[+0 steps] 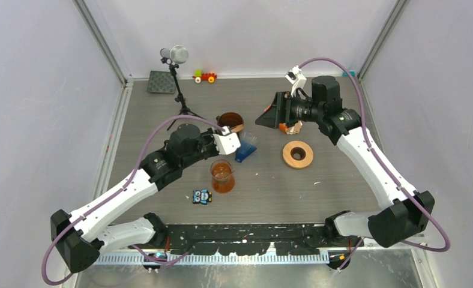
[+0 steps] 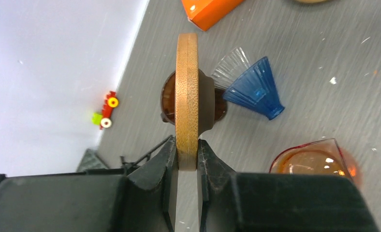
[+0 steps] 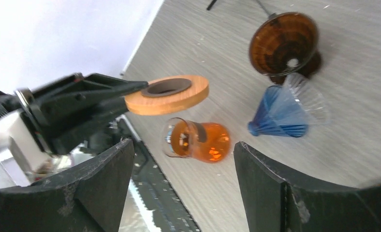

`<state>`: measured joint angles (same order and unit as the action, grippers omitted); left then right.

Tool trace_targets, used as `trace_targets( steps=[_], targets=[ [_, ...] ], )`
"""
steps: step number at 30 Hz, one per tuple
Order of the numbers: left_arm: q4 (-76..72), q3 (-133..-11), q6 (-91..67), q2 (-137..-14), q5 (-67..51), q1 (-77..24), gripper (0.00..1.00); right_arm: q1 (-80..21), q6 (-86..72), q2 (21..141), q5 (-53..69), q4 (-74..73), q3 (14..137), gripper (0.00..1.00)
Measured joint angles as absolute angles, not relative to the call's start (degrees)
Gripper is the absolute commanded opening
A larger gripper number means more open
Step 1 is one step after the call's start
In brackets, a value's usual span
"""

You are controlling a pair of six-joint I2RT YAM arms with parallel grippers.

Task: Place the coffee filter in the dripper
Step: Place the dripper holder onto the coffee server.

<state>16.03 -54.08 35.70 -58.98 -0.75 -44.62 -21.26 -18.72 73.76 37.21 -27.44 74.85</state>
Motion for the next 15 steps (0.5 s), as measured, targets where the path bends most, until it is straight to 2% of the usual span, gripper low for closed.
trace_targets(
  steps=[6,15],
  targets=[
    [11.92,-51.09,43.24,-58.72,4.45,-47.86,0.00,-20.51,-31.11,78.78,44.40,-18.20,71.99,0.80],
    [5.56,-48.01,51.03,-58.85,8.62,-50.78,0.00,-20.51,-43.13,85.91,49.56,-7.22,68.16,0.72]
  ],
)
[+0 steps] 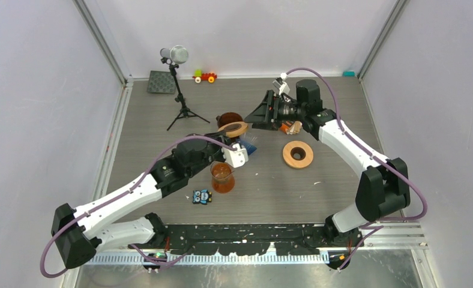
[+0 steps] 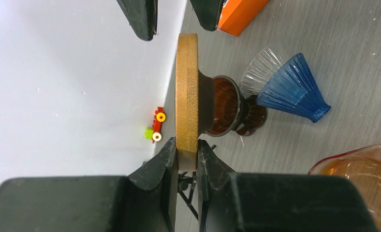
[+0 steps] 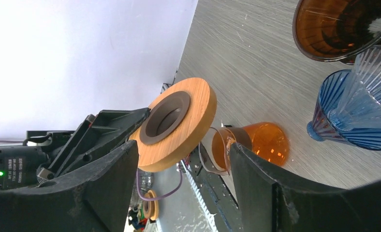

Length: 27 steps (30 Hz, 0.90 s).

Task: Place the coffee filter in the dripper
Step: Place the dripper holder onto the coffee server.

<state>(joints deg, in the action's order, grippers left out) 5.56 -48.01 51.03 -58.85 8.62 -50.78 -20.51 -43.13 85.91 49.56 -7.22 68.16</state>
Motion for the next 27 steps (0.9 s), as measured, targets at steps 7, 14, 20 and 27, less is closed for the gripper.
trace_targets(
  steps=[7,14,20,27],
  targets=[
    [0.97,-46.70,56.36,-60.38,10.92,-52.86,0.00,-21.19,-47.51,86.94,51.70,-1.23,66.85,0.61],
    [-3.77,-44.49,60.95,-61.36,13.45,-53.78,0.00,-21.67,-50.09,88.66,52.51,2.39,64.97,0.55],
    [-6.28,-43.42,63.75,-61.76,14.24,-54.28,0.00,-22.02,-52.31,89.69,53.30,5.02,64.29,0.43],
    [-8.91,-41.54,66.89,-61.95,14.98,-54.61,0.00,-21.85,-57.19,90.17,52.66,6.15,64.05,0.04]
  ],
)
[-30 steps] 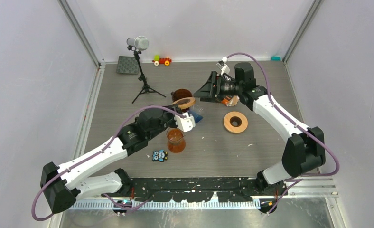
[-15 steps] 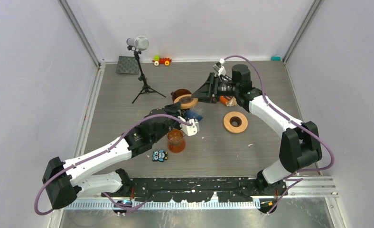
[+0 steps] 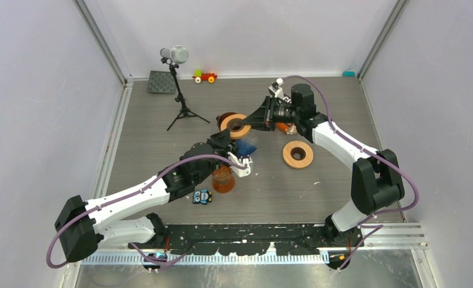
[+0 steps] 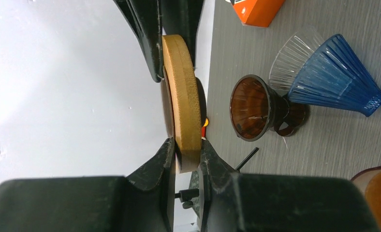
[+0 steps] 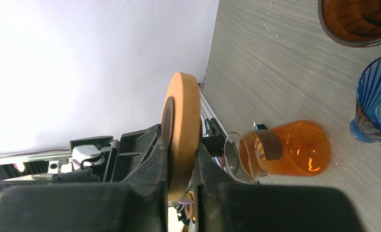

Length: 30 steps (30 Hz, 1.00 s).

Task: Place the coffee filter in the dripper
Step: Place the dripper holder onto the coffee server.

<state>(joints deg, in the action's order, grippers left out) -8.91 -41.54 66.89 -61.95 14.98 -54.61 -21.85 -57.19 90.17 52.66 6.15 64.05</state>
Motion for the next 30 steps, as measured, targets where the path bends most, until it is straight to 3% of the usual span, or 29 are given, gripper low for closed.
trace_targets(
  steps=[3,8,9,12,14,23,30],
  targets=[
    [-9.23,-40.64,68.40,-61.98,15.00,-54.76,0.09,-21.74,-60.95,90.17,52.40,5.89,63.75,0.00],
    [-9.30,-39.92,68.77,-61.98,14.46,-54.74,0.38,-21.45,-63.00,89.93,52.25,6.39,62.30,0.00],
    [-9.02,-39.92,68.18,-61.98,14.22,-54.74,0.45,-21.23,-62.78,89.67,52.25,6.90,61.82,0.00],
    [-7.14,-39.94,65.93,-61.78,13.26,-54.74,0.81,-20.58,-59.96,88.33,51.92,8.56,60.49,0.01],
    [-5.21,-40.01,63.88,-60.93,12.34,-54.68,0.96,-19.51,-58.61,87.37,51.57,9.02,59.92,0.01],
    [9.52,-46.54,45.17,-53.41,3.88,-47.46,1.00,-17.96,-54.52,86.15,51.31,10.72,58.83,0.00],
    [15.38,-52.80,32.05,-51.27,-2.87,-42.72,1.00,-24.93,-54.08,88.68,53.95,16.45,56.62,0.01]
  ],
)
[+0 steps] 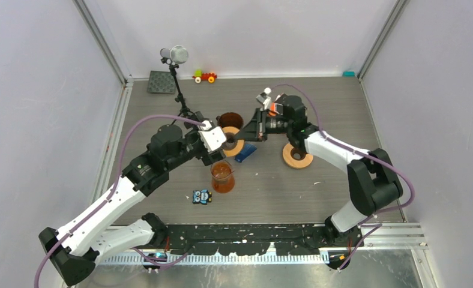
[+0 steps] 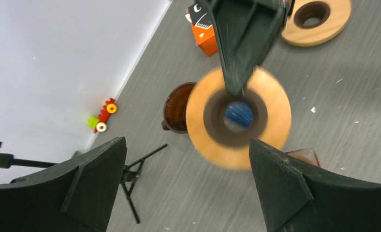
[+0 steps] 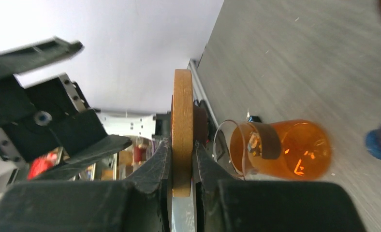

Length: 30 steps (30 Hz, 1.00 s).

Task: Place the coffee filter in the dripper
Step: Place the dripper holder onto the coffee server.

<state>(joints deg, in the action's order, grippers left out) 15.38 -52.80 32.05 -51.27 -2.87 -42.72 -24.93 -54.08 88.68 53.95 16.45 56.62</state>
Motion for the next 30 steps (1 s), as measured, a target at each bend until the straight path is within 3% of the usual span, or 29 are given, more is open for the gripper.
trace_targets(
  steps=[13,30],
  targets=[
    [20.03,-63.57,17.12,-57.89,-9.52,-39.92,1.00,-32.21,-64.36,102.45,60.27,36.82,54.30,0.00],
    [20.01,-64.16,15.46,-58.78,-9.50,-39.92,1.00,-33.65,-54.98,102.37,61.43,27.46,54.19,0.01]
  ],
)
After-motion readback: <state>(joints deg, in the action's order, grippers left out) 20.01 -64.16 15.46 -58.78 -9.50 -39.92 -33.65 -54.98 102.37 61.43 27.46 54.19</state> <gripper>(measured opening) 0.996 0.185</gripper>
